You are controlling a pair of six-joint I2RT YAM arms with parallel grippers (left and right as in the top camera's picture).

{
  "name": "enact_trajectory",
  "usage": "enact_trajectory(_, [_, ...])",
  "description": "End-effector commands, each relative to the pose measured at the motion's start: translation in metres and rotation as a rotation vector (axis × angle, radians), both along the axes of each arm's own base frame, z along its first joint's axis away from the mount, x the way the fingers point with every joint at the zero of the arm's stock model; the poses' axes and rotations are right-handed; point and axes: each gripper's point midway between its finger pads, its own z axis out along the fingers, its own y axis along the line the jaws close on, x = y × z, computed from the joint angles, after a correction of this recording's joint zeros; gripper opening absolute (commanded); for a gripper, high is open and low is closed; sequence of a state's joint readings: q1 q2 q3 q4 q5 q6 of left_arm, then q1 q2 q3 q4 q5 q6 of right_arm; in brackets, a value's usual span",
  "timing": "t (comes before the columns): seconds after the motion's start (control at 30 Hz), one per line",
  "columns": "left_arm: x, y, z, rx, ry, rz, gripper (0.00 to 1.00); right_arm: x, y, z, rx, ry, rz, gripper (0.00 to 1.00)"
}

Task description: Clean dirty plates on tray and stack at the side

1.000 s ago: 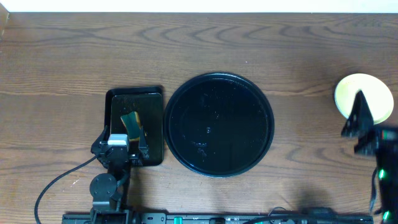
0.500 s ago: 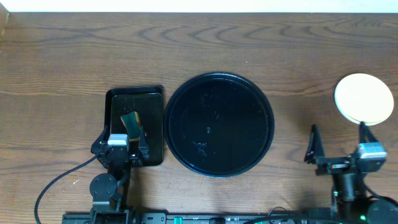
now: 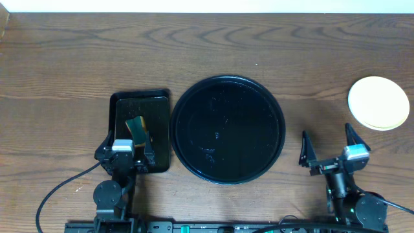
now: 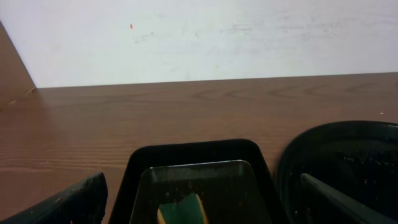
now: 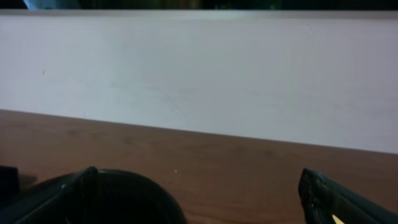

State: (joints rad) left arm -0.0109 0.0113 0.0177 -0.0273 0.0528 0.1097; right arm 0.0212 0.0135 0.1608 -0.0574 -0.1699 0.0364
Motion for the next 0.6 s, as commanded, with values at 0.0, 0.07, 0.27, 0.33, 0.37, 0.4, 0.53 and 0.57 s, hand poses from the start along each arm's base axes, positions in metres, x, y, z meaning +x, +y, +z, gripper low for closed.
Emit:
enact_trajectory(0.0, [-0.001,0.001,-0.016,0.014,0.053,0.004,0.95,0.004,0.007,-0.024,0.011,0.043,0.036,0.99])
enact_trajectory(0.07, [-0.001,0.001,-0.016,0.014,0.053,0.004,0.95,0.007,0.009,-0.038,0.011,0.066,0.045,0.99])
enact_trajectory(0.27, [-0.001,0.001,-0.016,0.014,0.053,0.004,0.95,0.010,0.009,-0.065,0.009,0.122,0.050,0.99])
enact_trajectory(0.33, [-0.001,0.001,-0.016,0.014,0.053,0.004,0.95,0.010,0.009,-0.071,-0.010,0.136,0.048,0.99])
enact_trajectory(0.37, [-0.001,0.001,-0.016,0.014,0.053,0.004,0.95,0.010,0.009,-0.073,-0.015,0.142,0.046,0.99])
enact_trajectory(0.4, [-0.001,0.001,-0.016,0.014,0.053,0.004,0.95,0.011,0.008,-0.073,-0.016,0.143,0.038,0.99])
enact_trajectory(0.53, [-0.001,0.001,-0.016,0.014,0.053,0.004,0.95,0.011,0.006,-0.074,-0.016,0.147,0.030,0.99])
enact_trajectory(0.57, [-0.001,0.001,-0.016,0.014,0.053,0.004,0.95,0.011,0.006,-0.074,-0.016,0.147,0.031,0.99])
